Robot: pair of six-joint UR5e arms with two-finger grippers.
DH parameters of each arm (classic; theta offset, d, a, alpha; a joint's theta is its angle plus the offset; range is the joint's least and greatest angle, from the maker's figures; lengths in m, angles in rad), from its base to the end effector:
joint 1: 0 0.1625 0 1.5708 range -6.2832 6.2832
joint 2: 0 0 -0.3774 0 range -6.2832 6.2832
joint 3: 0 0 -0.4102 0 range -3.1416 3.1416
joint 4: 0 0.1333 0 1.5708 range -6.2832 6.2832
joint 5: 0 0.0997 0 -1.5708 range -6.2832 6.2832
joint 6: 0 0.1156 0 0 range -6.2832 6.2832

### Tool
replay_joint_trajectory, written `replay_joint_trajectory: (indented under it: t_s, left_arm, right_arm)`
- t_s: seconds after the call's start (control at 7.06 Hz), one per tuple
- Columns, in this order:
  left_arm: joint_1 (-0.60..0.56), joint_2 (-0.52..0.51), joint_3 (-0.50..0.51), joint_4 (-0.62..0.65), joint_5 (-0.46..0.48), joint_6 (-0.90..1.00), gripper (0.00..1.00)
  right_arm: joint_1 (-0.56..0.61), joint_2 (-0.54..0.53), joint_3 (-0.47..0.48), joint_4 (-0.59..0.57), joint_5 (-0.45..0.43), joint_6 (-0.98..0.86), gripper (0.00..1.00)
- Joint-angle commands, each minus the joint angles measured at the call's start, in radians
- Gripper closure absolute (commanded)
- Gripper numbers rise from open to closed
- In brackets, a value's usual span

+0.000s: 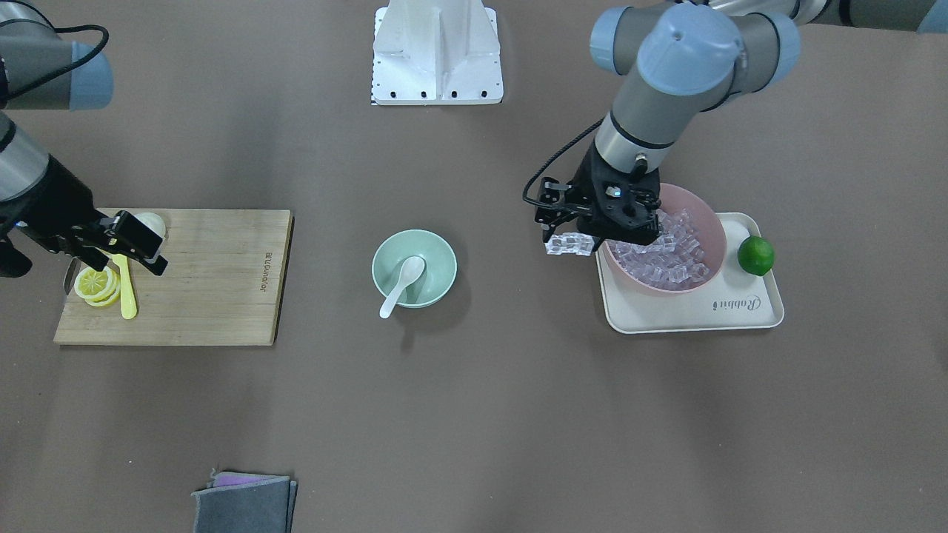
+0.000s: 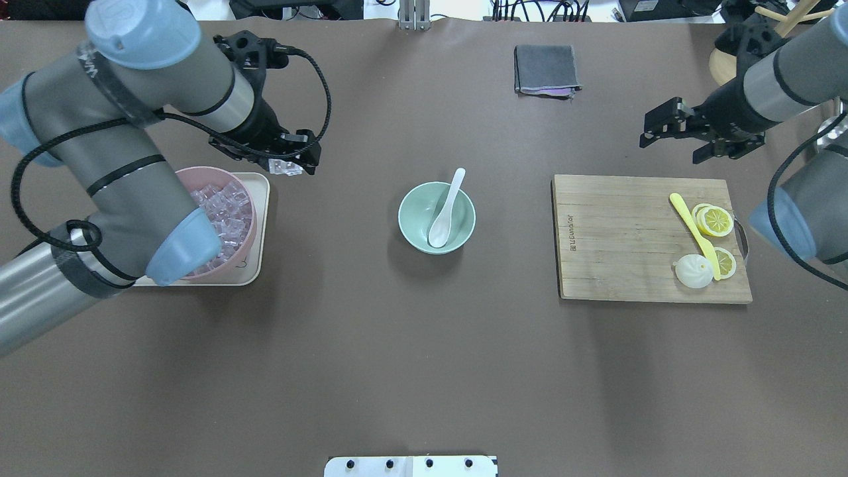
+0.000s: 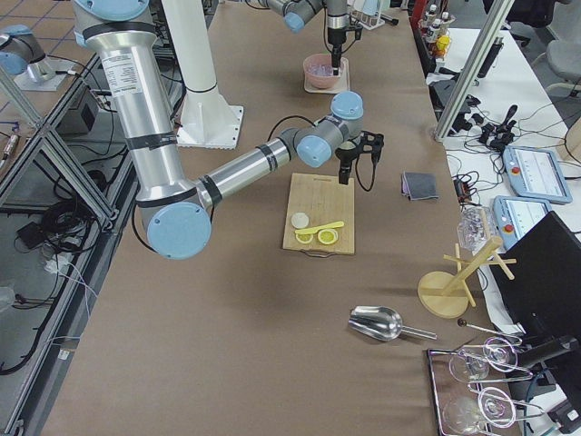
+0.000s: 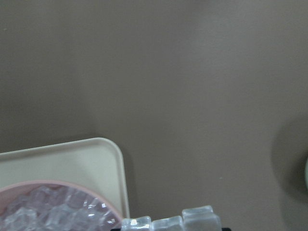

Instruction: Put spoon and ice into bowl

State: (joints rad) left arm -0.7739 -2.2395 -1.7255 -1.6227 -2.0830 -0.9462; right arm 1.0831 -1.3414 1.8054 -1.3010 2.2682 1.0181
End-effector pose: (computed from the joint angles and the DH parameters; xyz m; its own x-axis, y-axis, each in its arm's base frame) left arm 0.4142 -0.5119 0.1458 0.5706 0.1550 -0.8064 0.0079 0.9809 0.1942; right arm -0.2224 -0.5454 0.3455 0.5459 0.1703 0.8204 -0.2221 0.9735 -0.0544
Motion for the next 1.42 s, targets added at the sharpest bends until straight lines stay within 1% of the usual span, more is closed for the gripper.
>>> replay_joint_trajectory:
  t_s: [0.0,0.14,0.28,0.42,0.57,0.71,0.85,0.99,1.13,1.28]
  left_arm:
    - [0.092,-0.194,0.158,-0.012,0.045,-0.089,1.0]
    - [0.147,-0.224,0.223,-0.093,0.128,-0.129,1.0]
    - [0.174,-0.227,0.274,-0.186,0.142,-0.169,1.0]
    - [0.182,-0.261,0.318,-0.198,0.146,-0.171,1.0]
    - [0.191,-0.273,0.334,-0.2,0.193,-0.157,0.2]
    - [0.194,-0.243,0.319,-0.232,0.221,-0.125,0.02]
    - [0.194,-0.212,0.281,-0.252,0.221,-0.138,0.02]
    - [0.182,-0.134,0.188,-0.246,0.219,-0.14,0.02]
    - [0.116,-0.017,0.087,-0.241,0.213,-0.126,0.02]
    - [0.032,0.083,0.008,-0.211,0.124,-0.111,0.02]
  right_arm:
    - [0.16,-0.074,-0.041,-0.006,0.098,-0.248,0.0]
    - [0.187,-0.087,-0.061,-0.004,0.117,-0.306,0.0]
    - [0.185,-0.088,-0.063,-0.006,0.117,-0.306,0.0]
    - [0.185,-0.087,-0.076,-0.001,0.117,-0.308,0.0]
    - [0.185,-0.085,-0.096,0.006,0.117,-0.309,0.0]
    - [0.185,-0.084,-0.098,0.006,0.117,-0.309,0.0]
    - [0.185,-0.078,-0.106,0.006,0.116,-0.309,0.0]
    - [0.185,-0.071,-0.118,0.006,0.114,-0.309,0.0]
    - [0.198,-0.071,-0.118,0.006,0.117,-0.309,0.0]
    - [0.216,-0.071,-0.124,0.003,0.117,-0.328,0.0]
